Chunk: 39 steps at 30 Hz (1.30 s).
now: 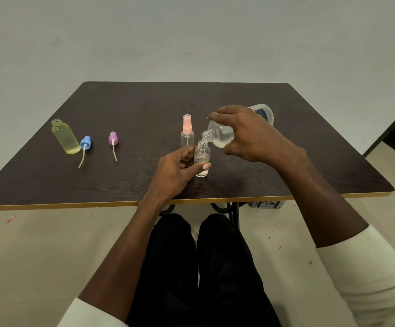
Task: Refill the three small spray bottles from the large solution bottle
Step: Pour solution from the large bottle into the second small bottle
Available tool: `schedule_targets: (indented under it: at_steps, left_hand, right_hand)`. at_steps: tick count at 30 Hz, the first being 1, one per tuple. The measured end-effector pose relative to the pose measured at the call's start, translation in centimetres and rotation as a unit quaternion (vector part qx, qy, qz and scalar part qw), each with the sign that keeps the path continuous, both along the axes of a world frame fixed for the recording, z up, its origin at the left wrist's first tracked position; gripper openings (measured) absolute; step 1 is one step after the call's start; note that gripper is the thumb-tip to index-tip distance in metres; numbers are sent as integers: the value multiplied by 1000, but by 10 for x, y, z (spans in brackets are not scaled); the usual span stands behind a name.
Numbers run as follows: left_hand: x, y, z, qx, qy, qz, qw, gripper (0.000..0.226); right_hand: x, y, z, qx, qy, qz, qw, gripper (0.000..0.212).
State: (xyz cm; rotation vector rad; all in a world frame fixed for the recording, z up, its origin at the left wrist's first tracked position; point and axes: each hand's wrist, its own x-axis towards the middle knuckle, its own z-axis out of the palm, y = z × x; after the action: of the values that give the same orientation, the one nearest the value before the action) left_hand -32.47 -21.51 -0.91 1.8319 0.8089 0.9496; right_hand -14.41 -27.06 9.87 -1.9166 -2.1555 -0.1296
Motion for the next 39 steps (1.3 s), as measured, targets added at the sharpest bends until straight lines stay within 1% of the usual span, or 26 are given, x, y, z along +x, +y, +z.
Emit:
schedule_targets:
  at_steps: [8,11,15,20,25,39]
  left_hand:
    - [0,0,0,-1,-5,-3,1000,36]
    - [0,1,-1,-1,-2,-1,1000,42]
    - [0,2,-1,3,0,-1,1000,45]
    - [0,0,0,-3,-5,-3,1000,40]
    - [0,1,0,0,-2,-2,1000,45]
    - [1,3,-3,-1,-5,3,1000,45]
  right_hand:
    - [1,1,-1,0,1,0,1000,78]
    - [1,2,-2,-1,1,-2,1000,79]
    - [1,2,-2,0,1,-2,1000,79]
    - [1,1,0,1,1,0,1000,78]
    - [0,0,1,-1,0,-2,1000,78]
    - [-1,-1,3,0,-3,2,1000,77]
